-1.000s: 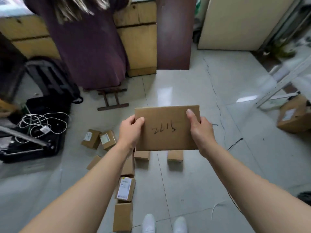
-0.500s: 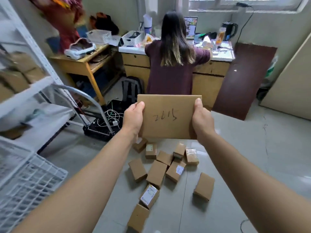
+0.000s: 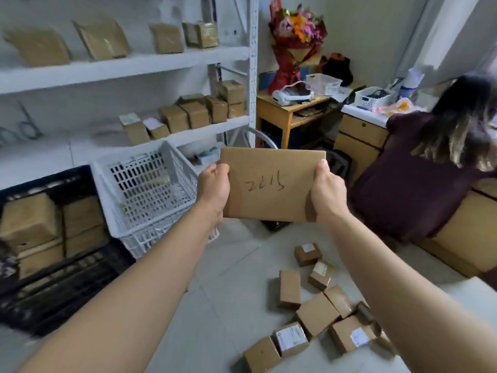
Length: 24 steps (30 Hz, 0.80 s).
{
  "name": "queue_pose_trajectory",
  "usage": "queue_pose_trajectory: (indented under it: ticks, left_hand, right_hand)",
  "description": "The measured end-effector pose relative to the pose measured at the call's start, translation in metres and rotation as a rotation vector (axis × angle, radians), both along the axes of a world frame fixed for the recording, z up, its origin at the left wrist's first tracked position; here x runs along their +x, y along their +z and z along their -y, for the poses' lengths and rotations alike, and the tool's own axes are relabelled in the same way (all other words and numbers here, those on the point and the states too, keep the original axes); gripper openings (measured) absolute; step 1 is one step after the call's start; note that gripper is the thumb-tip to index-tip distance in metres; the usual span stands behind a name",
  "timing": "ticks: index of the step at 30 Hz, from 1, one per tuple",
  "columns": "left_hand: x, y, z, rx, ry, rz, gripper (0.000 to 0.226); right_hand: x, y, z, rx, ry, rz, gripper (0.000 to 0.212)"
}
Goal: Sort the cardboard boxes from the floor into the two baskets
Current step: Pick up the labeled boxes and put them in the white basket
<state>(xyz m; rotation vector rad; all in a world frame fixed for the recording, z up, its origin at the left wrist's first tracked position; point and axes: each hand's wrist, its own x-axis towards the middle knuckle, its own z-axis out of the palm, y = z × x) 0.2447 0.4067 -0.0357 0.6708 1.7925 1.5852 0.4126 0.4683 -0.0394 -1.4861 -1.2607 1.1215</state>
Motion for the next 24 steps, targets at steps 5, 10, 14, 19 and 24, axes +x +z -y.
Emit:
queue_pose_trajectory:
  ticks: [5,10,14,19,24]
  left_hand:
    - [-0.111,-0.001,0.045,0.012,0.166,0.0,0.019]
    - [-0.227,-0.002,0.092,0.031,0.304,0.047,0.02]
    - [-0.293,-0.008,0.127,-0.003,0.415,0.052,0.024]
    - [-0.369,-0.023,0.162,-0.05,0.53,0.099,0.023]
    - [-0.418,-0.036,0.177,-0.065,0.631,0.14,0.023]
  right_hand:
    - [-0.12,0.006,0.017,-0.039,0.178,-0.022,0.042]
    - [-0.249,0.011,0.044,0.022,0.369,0.034,0.039]
    - [-0.335,0.004,0.061,0.067,0.467,0.075,0.041]
    - [-0.429,-0.008,0.081,0.015,0.59,0.111,0.042]
    - [-0.5,-0.013,0.083,0.015,0.69,0.175,0.038]
